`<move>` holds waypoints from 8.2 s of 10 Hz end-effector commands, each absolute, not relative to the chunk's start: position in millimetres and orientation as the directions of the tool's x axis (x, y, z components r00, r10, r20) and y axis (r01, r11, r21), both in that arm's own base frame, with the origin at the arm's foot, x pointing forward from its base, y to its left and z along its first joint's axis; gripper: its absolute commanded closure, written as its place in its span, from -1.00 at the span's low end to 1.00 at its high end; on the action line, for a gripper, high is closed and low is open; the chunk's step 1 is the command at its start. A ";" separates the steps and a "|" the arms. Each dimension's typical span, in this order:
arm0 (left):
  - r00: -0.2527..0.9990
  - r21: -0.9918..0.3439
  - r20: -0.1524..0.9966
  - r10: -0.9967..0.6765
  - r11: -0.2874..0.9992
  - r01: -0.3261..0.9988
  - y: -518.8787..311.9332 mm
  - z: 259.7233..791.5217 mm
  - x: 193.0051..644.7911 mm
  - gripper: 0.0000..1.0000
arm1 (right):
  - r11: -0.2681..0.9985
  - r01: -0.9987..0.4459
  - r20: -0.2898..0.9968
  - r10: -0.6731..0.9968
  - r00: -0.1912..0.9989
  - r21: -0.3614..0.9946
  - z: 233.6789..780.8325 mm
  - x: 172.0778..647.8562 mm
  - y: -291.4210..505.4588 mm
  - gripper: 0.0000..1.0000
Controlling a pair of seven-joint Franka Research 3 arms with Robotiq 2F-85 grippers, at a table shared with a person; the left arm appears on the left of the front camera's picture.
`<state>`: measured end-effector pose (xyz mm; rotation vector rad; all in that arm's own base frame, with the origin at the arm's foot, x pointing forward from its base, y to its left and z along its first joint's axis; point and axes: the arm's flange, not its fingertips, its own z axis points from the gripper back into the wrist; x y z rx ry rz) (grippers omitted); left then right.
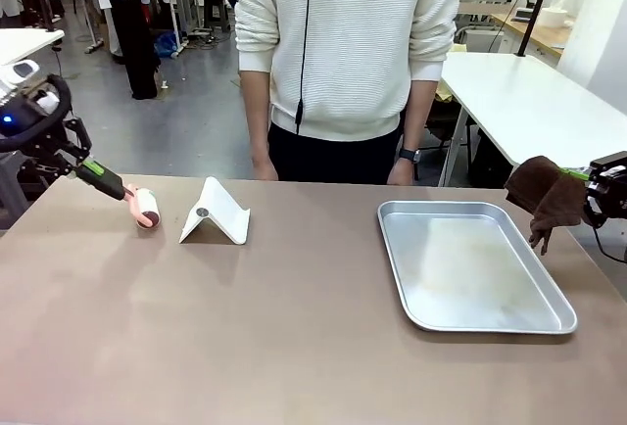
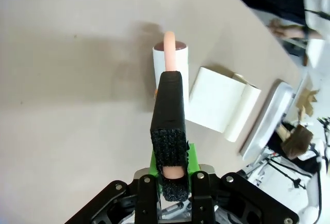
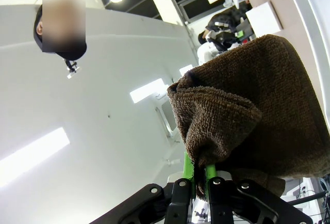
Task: Clean the surface of the table.
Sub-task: Clean the area not pointed to by the person, then return the Lint Roller and towel to their original positions.
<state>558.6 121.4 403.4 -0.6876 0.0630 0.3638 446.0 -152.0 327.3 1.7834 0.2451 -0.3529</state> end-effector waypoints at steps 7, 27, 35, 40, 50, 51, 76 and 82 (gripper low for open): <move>1.000 -0.876 0.016 0.026 0.482 0.001 247.1 412.2 406.5 0.55 | -0.235 0.365 -0.380 -0.024 0.925 0.901 333.1 446.1 -152.7 0.81; 0.996 -0.934 0.059 -0.064 0.349 0.078 272.7 385.2 370.6 0.55 | -0.244 0.330 -0.358 -0.077 0.931 0.912 336.8 450.9 -144.2 0.81; 0.973 -0.827 0.118 -0.201 0.522 0.208 49.1 555.4 395.7 0.55 | -0.122 0.274 -0.285 -0.085 0.955 0.954 408.1 481.6 81.3 0.81; 0.984 -0.704 0.077 -0.158 0.690 0.166 -54.5 548.0 435.9 0.55 | 0.052 0.245 -0.246 -0.003 0.969 0.968 348.0 475.4 201.4 0.81; 0.996 -0.687 -0.080 0.028 0.723 -0.075 -81.5 501.5 483.7 0.55 | 0.120 0.286 -0.283 -0.041 0.958 0.951 304.4 493.3 203.8 0.81; 0.996 -0.687 -0.080 0.028 0.723 -0.075 -81.5 501.5 483.7 0.55 | 0.120 0.286 -0.283 -0.041 0.958 0.951 304.4 493.3 203.8 0.81; 0.995 -0.451 -0.093 -0.040 0.893 -0.006 -149.2 456.9 581.1 0.55 | 0.650 0.271 -0.235 -0.144 0.961 0.710 290.7 527.4 249.7 0.81; 0.994 -0.474 -0.100 -0.033 0.880 -0.019 -139.3 443.6 584.2 0.55 | 0.649 0.276 -0.250 -0.135 0.959 0.709 288.8 527.6 245.9 0.81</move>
